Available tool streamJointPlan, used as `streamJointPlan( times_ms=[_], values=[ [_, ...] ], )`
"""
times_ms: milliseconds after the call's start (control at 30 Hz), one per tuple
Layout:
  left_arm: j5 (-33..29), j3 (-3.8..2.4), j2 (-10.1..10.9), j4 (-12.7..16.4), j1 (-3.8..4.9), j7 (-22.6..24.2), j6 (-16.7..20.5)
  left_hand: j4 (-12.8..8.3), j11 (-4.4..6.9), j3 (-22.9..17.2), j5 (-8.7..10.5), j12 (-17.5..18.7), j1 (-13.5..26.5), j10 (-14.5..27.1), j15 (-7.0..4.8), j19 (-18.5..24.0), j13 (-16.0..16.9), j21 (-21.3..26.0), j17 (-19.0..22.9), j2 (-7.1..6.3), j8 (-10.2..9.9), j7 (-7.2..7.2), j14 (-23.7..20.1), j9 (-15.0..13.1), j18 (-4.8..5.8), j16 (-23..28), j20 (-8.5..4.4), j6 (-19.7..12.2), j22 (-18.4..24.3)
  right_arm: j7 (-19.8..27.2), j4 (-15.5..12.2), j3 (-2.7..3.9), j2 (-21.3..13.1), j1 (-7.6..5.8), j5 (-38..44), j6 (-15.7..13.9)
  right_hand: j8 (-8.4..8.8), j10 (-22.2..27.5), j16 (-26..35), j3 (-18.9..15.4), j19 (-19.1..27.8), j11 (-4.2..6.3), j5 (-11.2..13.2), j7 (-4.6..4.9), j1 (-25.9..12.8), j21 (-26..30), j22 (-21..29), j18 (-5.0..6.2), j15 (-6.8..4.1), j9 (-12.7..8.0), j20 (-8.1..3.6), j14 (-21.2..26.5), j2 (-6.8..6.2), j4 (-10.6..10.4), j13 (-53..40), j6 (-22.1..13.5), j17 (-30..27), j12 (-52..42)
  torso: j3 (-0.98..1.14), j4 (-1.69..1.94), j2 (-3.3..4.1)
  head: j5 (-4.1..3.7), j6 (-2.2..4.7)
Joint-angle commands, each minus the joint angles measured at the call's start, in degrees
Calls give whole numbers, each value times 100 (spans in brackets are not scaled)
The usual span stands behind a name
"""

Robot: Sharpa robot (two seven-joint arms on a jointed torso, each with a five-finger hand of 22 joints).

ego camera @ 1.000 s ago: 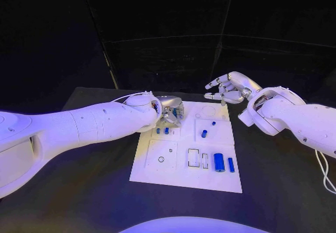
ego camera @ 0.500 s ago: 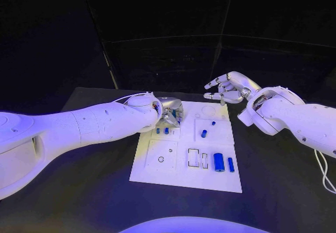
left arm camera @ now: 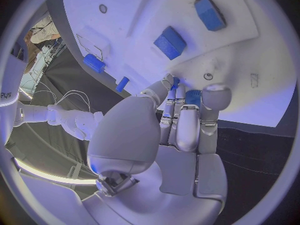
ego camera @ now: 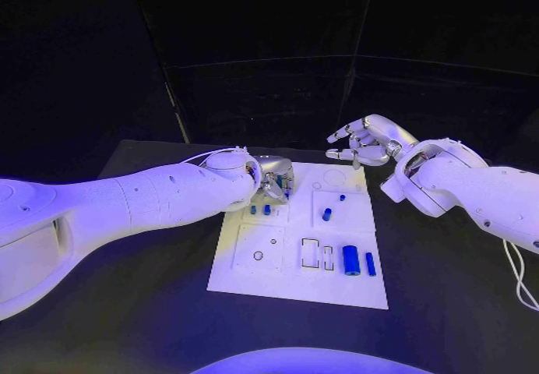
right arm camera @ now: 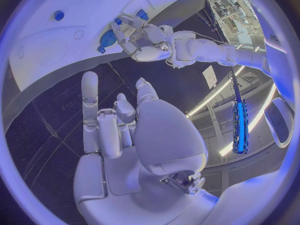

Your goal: Assemble the parts on the task board

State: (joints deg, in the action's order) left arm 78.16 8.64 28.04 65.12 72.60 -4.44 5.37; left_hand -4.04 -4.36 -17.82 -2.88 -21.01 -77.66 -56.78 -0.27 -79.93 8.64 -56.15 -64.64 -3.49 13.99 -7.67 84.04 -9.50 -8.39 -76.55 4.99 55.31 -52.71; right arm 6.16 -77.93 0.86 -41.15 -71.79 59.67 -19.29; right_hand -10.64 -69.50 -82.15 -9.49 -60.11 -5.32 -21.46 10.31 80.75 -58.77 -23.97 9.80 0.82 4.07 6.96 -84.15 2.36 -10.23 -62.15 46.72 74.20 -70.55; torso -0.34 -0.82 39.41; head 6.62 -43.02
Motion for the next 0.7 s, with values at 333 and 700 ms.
streamJointPlan(
  times_ms=[333, 700],
  values=[
    [63, 23, -11, -52, -34, -99, -335, -79, 61, -303, 16, 59, -95, -394, -84, -137, -108, -330, 20, 109, -73, 16, 115, 65, 142, -30, -34, 228, -342, 66, -4, 4, 3, -10, -18, 23, -25, 21, -1, -4, -28, 7, -15, 3, 12, 26, 8, 82, -10, -3, -21, -196, 50, -14, -6, -46, 6, -13, -3, 6, -3, 0, -6],
    [51, 11, 124, 132, -40, 50, 81, -198, 58, -622, 17, 265, -60, -606, -88, -171, -244, -472, 92, 63, -183, -7, 117, 140, 175, -7, -53, 385, -507, 76, 1, 4, 1, -10, -18, 21, -30, 16, -3, -3, -29, 7, -19, 3, 25, 26, 9, 82, -10, -3, -21, -198, 60, -15, -11, -47, 9, -20, -6, 13, -3, -30, 35]
  ],
)
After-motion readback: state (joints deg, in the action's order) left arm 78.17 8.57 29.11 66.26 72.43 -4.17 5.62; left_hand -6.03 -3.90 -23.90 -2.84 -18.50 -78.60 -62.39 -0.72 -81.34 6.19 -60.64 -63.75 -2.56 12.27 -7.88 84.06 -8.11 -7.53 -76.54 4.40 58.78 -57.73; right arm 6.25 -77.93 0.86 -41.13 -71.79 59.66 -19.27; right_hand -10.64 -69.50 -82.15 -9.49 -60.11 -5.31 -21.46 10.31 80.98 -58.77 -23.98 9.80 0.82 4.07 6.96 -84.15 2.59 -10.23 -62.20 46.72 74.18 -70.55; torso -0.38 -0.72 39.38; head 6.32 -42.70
